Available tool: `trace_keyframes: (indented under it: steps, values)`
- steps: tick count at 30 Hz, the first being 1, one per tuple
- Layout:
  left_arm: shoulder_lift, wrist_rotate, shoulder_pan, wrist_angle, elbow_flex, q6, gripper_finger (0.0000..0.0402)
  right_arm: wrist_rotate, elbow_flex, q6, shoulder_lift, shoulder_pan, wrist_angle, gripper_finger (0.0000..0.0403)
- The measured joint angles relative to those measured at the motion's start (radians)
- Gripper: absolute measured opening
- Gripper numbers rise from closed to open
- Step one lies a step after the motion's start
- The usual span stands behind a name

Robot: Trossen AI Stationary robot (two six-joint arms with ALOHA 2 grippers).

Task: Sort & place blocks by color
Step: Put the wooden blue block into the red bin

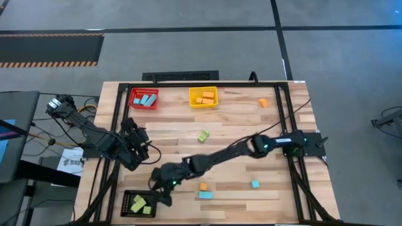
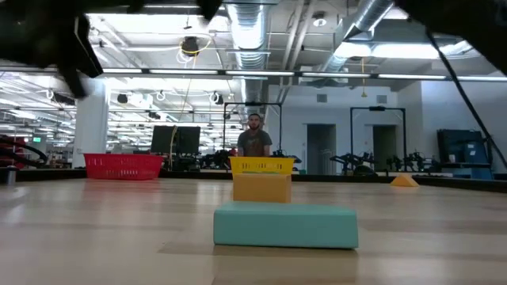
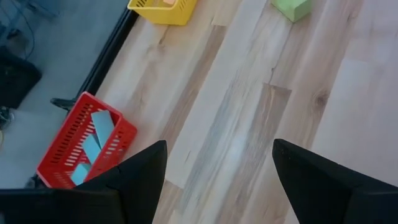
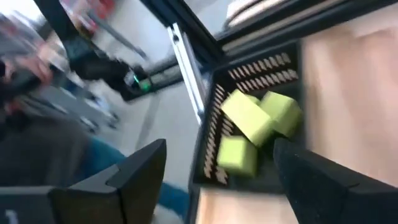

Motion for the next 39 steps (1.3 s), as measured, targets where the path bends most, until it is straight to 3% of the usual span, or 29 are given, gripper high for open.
trace_keyframes:
  steps: [5, 9, 14, 18, 23, 28, 32, 39]
  values:
    - [0.0, 0.012, -0.018, 0.034, 0.0, -0.075, 0.0279, 0.046, 0.003, -0.207, -0.171, -0.013, -0.492, 0.0289]
    - [0.001, 0.063, -0.025, 0.173, 0.0, -0.091, 0.0279, 0.195, 0.0, -0.335, -0.27, -0.022, -0.88, 0.0281]
    - [0.042, 0.121, -0.014, 0.409, 0.0, -0.023, 0.0279, 0.373, 0.002, -0.412, -0.358, -0.064, -1.215, 0.0281]
    - [0.113, 0.157, 0.015, 0.551, 0.0, -0.017, 0.0279, 0.422, -0.002, -0.473, -0.387, -0.114, -1.375, 0.0281]
    - [0.231, 0.159, 0.075, 0.685, 0.0, -0.021, 0.0279, 0.426, -0.009, -0.539, -0.466, -0.159, -1.458, 0.0281]
    - [0.354, 0.18, 0.183, 0.807, 0.0, -0.006, 0.0279, 0.432, -0.161, -0.563, -0.636, -0.184, -1.449, 0.0281]
    - [0.44, 0.181, 0.263, 0.956, 0.0, 0.073, 0.0279, 0.433, -0.431, -0.575, -0.837, -0.199, -1.333, 0.0281]
    - [0.576, 0.149, 0.366, 1.207, 0.001, 0.181, 0.0279, 0.404, -1.008, -0.524, -1.227, -0.228, -0.974, 0.0281]
